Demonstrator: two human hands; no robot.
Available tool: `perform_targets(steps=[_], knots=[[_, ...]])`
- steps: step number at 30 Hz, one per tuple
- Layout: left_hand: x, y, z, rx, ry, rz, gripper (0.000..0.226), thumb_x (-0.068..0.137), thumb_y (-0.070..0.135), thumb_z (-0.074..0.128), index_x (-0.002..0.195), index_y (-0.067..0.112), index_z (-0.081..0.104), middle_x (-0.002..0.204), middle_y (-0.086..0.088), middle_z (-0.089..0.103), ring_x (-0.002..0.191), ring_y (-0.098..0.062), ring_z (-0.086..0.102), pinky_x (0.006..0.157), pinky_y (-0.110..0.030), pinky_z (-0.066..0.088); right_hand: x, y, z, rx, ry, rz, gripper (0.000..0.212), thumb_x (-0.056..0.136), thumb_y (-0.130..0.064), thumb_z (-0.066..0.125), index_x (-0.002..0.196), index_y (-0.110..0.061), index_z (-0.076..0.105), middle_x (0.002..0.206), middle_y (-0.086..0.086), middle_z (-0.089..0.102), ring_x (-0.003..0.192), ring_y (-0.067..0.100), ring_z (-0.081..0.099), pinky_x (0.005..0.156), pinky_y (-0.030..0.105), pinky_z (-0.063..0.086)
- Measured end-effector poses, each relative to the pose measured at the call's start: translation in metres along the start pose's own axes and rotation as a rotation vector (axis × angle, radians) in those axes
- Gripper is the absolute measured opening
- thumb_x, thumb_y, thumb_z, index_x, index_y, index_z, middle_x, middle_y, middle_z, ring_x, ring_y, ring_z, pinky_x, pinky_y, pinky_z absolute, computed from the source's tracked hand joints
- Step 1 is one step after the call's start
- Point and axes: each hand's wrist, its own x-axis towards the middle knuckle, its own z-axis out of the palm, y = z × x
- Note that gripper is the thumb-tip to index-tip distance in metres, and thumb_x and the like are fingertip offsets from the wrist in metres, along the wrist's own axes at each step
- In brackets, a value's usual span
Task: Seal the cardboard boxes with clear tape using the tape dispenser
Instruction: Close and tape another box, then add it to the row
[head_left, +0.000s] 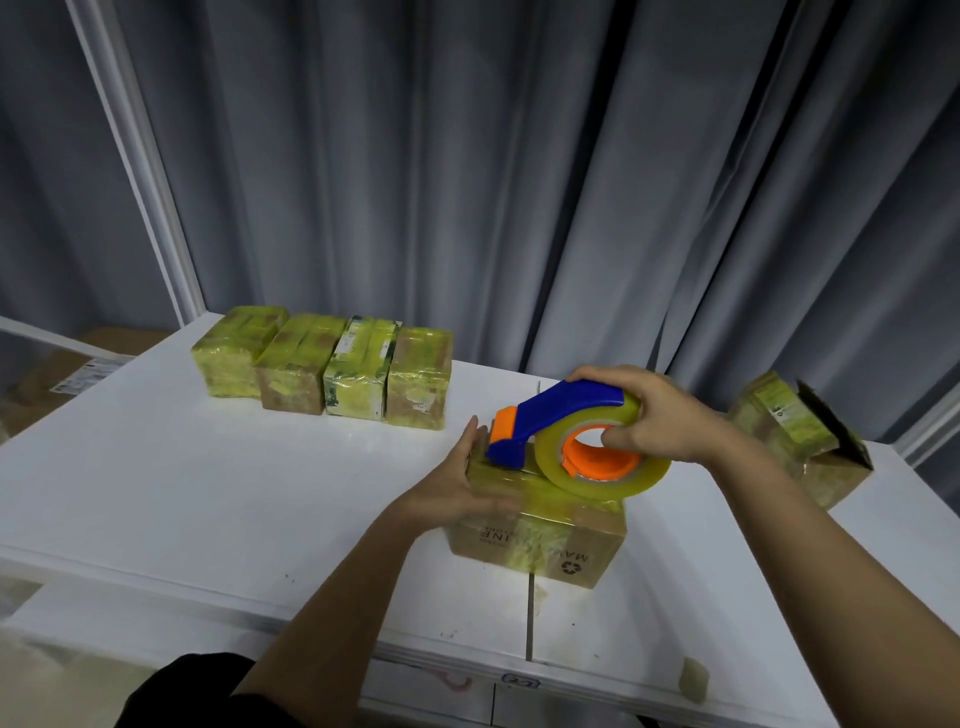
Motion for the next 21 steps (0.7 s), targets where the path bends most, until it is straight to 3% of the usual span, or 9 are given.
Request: perform_targets(steps=[3, 9, 16, 21], knots=[[0.002, -0.005, -0.003, 0.008, -0.004, 0.010, 0.123, 0.056, 0.046, 0.085, 0.148, 0.043, 0.004, 0.152, 0.009, 0.026, 0.133, -0.017, 0.040, 0.101, -0.042, 0.047, 0.006, -0.001, -0.009, -0.195, -0.059, 0.020, 0.065, 0.077, -0.018, 0.072, 0.118, -0.060, 0.044, 0.109, -0.016, 0.048, 0.102, 0.014, 0.051, 0.083, 0.033, 0.051], [0.002, -0.005, -0.001, -0.028, 0.012, 0.072, 0.101, 0.064, 0.035, 0.085, 0.139, 0.046, 0.018, 0.137, 0.012, 0.038, 0.117, -0.009, 0.051, 0.092, -0.033, 0.054, 0.008, 0.001, -0.015, -0.288, -0.097, 0.022, 0.067, 0.076, -0.024, 0.072, 0.127, -0.057, 0.043, 0.111, -0.012, 0.048, 0.102, 0.016, 0.052, 0.083, 0.037, 0.053], [0.001, -0.003, 0.001, -0.038, 0.039, 0.082, 0.093, 0.070, 0.024, 0.081, 0.140, 0.038, 0.022, 0.125, 0.024, 0.044, 0.110, 0.002, 0.052, 0.087, -0.025, 0.054, 0.011, -0.012, -0.018, -0.411, -0.138, 0.001, 0.070, 0.076, -0.028, 0.073, 0.134, -0.051, 0.040, 0.113, -0.010, 0.046, 0.103, 0.019, 0.050, 0.080, 0.036, 0.055], [0.001, -0.005, 0.002, -0.039, 0.043, 0.107, 0.077, 0.072, 0.015, 0.081, 0.130, 0.032, 0.033, 0.125, 0.012, 0.050, 0.107, -0.003, 0.058, 0.086, -0.030, 0.056, 0.002, -0.008, -0.019, -0.364, -0.148, 0.029, 0.070, 0.077, -0.027, 0.074, 0.134, -0.051, 0.040, 0.114, -0.010, 0.047, 0.103, 0.018, 0.052, 0.081, 0.035, 0.055]])
